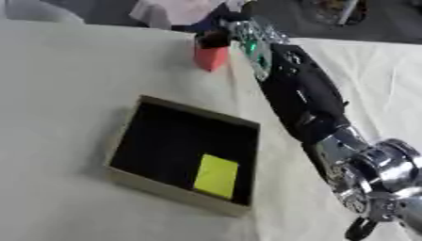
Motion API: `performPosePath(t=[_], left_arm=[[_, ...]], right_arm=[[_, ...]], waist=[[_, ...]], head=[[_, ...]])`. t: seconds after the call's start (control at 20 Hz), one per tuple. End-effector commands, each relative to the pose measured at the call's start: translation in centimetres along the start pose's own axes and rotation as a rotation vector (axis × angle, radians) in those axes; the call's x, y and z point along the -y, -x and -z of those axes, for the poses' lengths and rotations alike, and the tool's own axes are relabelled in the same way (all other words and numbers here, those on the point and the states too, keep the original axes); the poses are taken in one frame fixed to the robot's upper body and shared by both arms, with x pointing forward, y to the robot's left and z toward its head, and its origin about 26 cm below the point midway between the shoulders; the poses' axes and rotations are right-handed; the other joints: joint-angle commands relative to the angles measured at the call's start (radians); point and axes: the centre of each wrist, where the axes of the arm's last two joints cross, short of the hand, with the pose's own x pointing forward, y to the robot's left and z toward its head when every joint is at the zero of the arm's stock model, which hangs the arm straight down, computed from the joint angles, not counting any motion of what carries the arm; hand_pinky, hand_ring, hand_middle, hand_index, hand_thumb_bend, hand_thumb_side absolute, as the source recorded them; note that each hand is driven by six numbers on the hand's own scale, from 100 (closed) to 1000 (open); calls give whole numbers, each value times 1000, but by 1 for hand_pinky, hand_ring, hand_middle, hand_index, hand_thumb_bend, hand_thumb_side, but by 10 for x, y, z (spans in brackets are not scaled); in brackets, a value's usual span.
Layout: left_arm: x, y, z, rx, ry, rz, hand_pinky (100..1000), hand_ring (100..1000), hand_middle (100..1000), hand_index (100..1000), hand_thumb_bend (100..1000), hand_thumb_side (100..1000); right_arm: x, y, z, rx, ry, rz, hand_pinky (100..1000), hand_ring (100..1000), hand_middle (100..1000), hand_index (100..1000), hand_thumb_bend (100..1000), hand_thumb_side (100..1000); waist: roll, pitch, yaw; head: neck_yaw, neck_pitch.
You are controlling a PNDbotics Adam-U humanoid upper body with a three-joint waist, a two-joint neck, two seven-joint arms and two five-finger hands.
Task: Pick up objects on the table and place them in the box.
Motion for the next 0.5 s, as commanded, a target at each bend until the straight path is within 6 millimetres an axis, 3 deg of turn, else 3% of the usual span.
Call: performPosePath(t=[0.05,0.25,0.35,0.5], left_arm=[[0,-7,5,29,5,-7,660,752,697,768,286,632],[0,-7,5,29,5,-7,660,752,697,768,286,632],[0,-6,5,28,5,-8,662,753,697,767,285,632],[0,-6,5,27,5,-9,662,754,697,767,283,632]], right_arm=[[13,-2,-3,14,50,15,977,992,947,1000,100,860],[13,-2,-3,15,52,17,977,992,947,1000,100,860],[12,-2,-4,16,59,34,900,911,929,1000,100,761],[9,-2,-4,16,90,85,888,884,918,1000,100,716]], waist=[[10,-17,2],[11,-17,2],[11,-16,2],[11,-15,2]], head=[[-3,-14],[-3,-14],[-4,-15],[-4,-16]])
